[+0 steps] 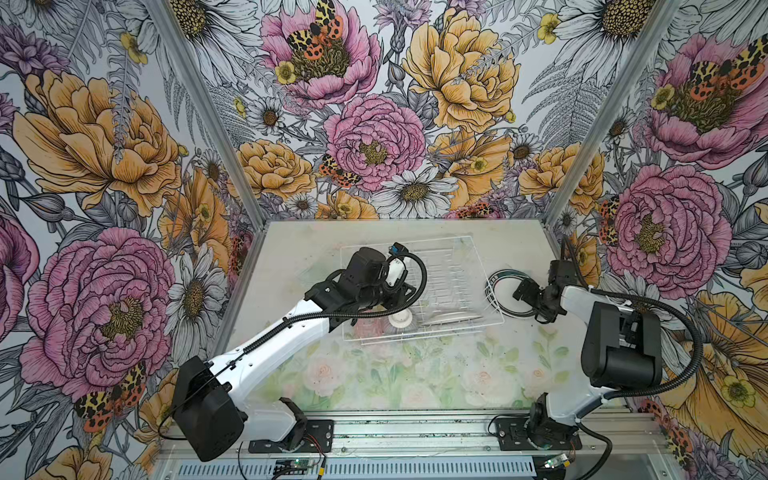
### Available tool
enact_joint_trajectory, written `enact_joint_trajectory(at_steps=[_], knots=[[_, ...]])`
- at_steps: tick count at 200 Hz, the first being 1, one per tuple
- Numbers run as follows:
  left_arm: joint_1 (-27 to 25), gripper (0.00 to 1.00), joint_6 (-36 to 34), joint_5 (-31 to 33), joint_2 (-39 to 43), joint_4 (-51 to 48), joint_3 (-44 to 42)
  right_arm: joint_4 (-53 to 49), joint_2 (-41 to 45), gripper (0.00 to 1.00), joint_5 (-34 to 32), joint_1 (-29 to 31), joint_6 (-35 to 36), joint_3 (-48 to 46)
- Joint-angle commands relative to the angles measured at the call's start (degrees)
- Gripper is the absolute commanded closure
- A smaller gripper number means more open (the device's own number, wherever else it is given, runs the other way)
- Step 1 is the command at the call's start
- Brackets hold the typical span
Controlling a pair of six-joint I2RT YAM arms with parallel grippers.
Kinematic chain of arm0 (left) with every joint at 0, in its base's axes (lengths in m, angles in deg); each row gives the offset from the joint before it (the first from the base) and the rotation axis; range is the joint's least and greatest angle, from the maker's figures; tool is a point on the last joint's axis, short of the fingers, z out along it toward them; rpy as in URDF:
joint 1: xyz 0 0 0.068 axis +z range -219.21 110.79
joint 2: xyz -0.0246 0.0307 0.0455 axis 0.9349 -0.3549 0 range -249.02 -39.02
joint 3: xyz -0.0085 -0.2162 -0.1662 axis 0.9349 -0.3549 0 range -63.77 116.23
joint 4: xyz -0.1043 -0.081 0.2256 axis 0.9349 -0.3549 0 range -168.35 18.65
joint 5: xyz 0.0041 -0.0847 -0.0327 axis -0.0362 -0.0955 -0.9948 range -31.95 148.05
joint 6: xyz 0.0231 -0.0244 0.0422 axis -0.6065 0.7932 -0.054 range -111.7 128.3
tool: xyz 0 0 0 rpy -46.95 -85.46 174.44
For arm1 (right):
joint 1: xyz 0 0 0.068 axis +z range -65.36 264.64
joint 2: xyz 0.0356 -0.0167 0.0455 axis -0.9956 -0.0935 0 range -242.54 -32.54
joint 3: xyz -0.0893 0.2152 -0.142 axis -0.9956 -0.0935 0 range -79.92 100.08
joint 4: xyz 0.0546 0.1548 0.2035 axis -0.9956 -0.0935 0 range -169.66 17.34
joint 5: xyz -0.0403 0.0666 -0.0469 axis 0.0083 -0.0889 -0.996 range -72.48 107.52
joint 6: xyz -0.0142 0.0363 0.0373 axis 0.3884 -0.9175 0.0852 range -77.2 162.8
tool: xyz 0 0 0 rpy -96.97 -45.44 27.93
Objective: Unload the mixed dishes from the dish rack
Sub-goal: 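Open the right gripper and release the plate on the stack, then raise the right gripper off the stack while the left gripper moves toward the rack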
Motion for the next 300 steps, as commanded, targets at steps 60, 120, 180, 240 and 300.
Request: enact_joint_trajectory(at_steps=[60,120,180,240,300], knots=[[-0.4,0.58,-0.7,-1.5,1.5,0.7,-0.5,0.4,-2.3,0.05,-0.7,0.9,-0.6,2.9],[-1.8,0.57,-1.1,-0.9,0.4,-1.0,0.5,0.4,-3.8,0.04,-0.7,1.5,-0.4,3.1],[-5.7,0.56,-3.2,3.5,-2.0,-5.3,3.3,0.4,-3.5,0.03,-1.0,1.5,-0.2,2.9],[-13.3,0.56,-8.5,11.3,-5.2,-8.4,7.3,0.4,4.2,0.02,2.6,-2.1,-0.3,2.2],[-21.6,0.55,-16.5,21.9,-11.2,-9.5,11.4,-1.6,18.0,0.01,5.0,-6.4,0.4,-1.9]])
